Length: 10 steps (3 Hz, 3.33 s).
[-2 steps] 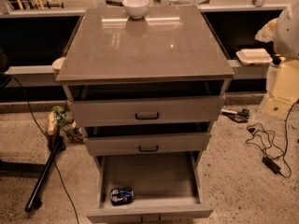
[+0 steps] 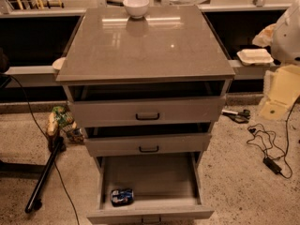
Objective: Pick pepsi can from bottom drawer and place on counter
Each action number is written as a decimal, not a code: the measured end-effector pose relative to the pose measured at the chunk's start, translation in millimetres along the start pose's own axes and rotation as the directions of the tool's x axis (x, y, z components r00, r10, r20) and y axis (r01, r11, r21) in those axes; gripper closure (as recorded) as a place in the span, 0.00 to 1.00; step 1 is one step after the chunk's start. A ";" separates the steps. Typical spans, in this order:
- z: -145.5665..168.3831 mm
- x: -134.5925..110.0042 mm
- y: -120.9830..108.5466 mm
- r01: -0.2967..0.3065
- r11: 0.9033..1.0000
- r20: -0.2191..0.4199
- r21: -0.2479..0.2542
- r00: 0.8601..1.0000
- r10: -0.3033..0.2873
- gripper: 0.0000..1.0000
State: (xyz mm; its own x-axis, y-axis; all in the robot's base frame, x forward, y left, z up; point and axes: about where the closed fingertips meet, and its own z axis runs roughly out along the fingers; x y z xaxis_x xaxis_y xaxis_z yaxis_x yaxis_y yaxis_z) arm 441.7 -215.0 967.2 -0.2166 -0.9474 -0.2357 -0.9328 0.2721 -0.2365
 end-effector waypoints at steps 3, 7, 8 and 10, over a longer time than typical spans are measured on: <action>165.4 -2.7 31.9 0.025 0.979 0.194 -0.204 0.981 0.016 0.00; 281.2 0.6 89.7 0.058 0.962 0.244 -0.266 0.970 0.009 0.00; 314.0 -2.8 101.4 0.055 0.954 0.303 -0.296 0.952 0.039 0.00; 330.8 -4.5 105.5 0.064 0.948 0.307 -0.311 0.951 0.037 0.00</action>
Offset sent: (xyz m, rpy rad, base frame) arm 0.0234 0.0373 -0.1896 0.2470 0.1545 0.1191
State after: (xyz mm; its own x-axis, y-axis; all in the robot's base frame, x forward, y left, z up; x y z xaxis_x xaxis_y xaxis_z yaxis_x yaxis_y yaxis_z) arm 439.7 -126.2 631.4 -0.1519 -0.8391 -0.5224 -0.9879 0.1452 0.0539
